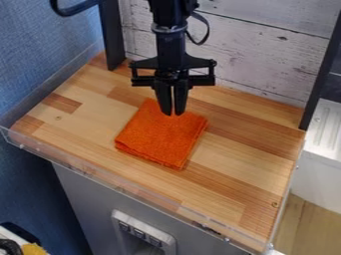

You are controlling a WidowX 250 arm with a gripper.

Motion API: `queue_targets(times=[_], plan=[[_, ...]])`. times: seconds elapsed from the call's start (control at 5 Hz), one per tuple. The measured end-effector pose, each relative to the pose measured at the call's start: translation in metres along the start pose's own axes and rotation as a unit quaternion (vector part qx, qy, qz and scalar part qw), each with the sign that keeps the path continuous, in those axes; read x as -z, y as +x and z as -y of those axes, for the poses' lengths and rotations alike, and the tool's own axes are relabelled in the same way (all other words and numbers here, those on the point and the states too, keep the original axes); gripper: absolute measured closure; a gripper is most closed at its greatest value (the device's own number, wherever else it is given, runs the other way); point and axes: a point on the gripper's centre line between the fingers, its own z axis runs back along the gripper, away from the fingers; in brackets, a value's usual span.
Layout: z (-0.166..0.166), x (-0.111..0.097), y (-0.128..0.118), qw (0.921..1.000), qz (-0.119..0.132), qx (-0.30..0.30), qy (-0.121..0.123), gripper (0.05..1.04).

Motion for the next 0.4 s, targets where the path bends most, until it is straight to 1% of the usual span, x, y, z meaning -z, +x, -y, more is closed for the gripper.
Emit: queue_targets(times=[0.2, 0.4], plan=[[-0.0064, 0.005, 0.0007, 0.9996, 0.02, -0.021, -0.008, 1.018], [-0.0111, 0.0125, 0.0039, 0.9979, 0.046, -0.045, -0.009, 1.024]])
